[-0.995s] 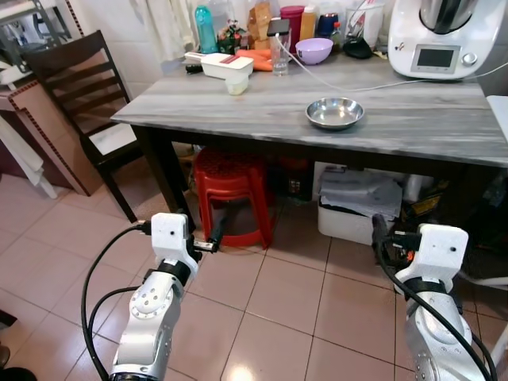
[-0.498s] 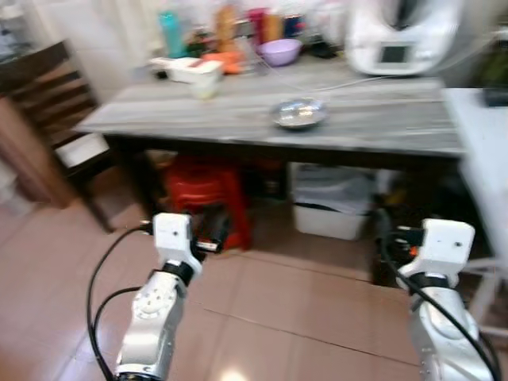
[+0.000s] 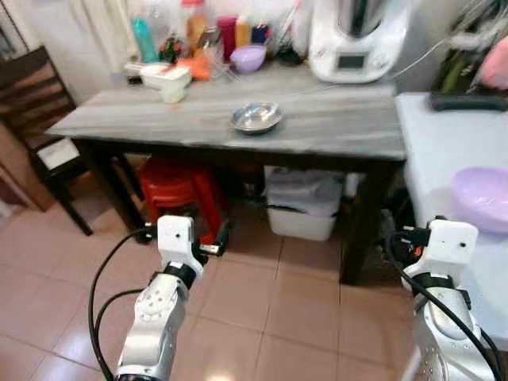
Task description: Setting the table
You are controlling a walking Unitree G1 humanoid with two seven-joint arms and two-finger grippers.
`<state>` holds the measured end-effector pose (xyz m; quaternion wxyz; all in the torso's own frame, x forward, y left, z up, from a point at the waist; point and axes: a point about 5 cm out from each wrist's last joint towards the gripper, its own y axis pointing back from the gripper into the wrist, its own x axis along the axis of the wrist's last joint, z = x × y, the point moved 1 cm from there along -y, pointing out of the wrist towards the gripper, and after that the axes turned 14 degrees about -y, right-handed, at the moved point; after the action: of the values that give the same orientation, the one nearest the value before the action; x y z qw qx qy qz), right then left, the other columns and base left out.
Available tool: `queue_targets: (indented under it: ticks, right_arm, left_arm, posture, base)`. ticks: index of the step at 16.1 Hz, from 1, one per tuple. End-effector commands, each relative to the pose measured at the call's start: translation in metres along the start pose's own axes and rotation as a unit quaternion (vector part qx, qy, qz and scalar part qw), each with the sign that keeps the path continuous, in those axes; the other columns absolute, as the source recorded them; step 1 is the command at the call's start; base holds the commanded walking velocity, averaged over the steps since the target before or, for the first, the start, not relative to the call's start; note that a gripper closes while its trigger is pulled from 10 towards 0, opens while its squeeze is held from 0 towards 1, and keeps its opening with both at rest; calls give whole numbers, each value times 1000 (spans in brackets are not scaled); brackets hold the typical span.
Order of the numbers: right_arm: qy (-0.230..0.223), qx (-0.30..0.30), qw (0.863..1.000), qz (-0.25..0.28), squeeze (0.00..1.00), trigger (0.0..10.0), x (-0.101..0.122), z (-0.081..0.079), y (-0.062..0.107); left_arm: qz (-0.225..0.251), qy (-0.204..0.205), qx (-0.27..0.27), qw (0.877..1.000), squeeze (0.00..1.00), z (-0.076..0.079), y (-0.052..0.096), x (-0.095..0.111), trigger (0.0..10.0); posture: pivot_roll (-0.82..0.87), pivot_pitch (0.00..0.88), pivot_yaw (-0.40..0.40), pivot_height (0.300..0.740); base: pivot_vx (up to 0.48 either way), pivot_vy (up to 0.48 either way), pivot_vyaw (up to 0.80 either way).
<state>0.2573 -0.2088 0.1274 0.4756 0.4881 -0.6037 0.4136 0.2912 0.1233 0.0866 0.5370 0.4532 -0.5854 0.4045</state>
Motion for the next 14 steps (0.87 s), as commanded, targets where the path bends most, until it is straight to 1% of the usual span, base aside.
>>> queue_targets:
  ticks: [1, 7, 10, 14]
  right_arm:
    - [-8, 12, 1000, 3, 0, 10000, 1, -9, -1]
    - [-1, 11, 1000, 9, 0, 10000, 4, -8, -7]
    - [13, 14, 1000, 19, 0, 10000, 9, -8, -10]
    - [29, 21, 999, 29, 0, 10000, 12, -9, -11]
  left_arm:
    - [-3, -7, 9, 1000, 0, -9, 2, -1, 10000]
    - [-4, -5, 9, 1000, 0, -8, 1, -1, 10000]
    - [-3, -4, 10, 1000, 0, -8, 2, -2, 10000]
    - [-7, -5, 7, 1000, 0, -7, 2, -4, 10000]
  posture:
    - [-121, 0, 107, 740]
    - [-118, 0, 101, 740]
    - [-119, 0, 100, 740]
    - [-121, 0, 101, 740]
  base:
    - [0, -394, 0]
    - [0, -393, 0]
    - [0, -393, 0]
    - [0, -391, 0]
